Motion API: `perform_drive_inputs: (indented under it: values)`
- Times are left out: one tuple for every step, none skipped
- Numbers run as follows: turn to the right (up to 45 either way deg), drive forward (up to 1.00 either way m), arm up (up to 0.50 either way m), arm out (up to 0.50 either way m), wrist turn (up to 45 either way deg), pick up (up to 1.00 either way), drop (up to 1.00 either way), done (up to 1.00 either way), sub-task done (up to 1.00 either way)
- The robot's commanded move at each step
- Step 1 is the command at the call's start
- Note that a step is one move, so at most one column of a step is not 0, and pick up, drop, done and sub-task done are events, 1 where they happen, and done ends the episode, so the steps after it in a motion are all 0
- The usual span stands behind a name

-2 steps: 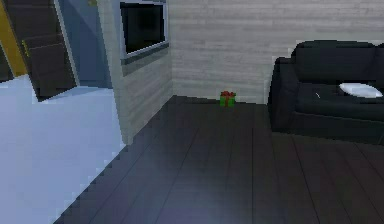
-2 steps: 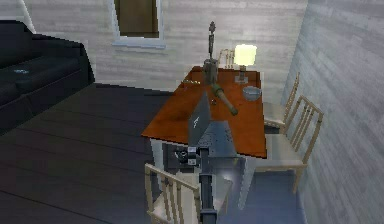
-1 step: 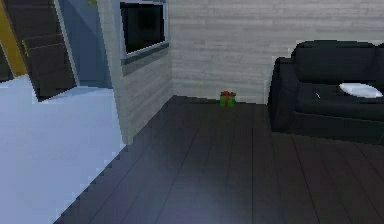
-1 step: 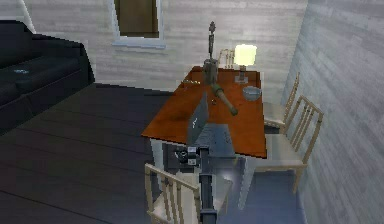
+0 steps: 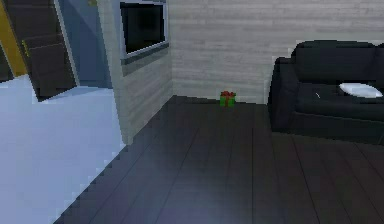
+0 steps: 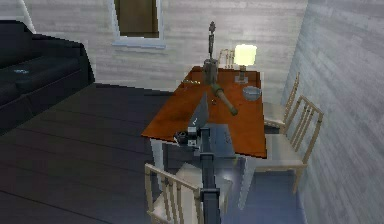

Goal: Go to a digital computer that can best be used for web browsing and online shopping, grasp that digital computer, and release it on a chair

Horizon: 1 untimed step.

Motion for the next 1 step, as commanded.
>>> perform_drive_inputs:
  values:
    - [0.0, 0.0, 0.0, -0.08, 0.0, 0.0, 0.0, 0.0, 0.0]
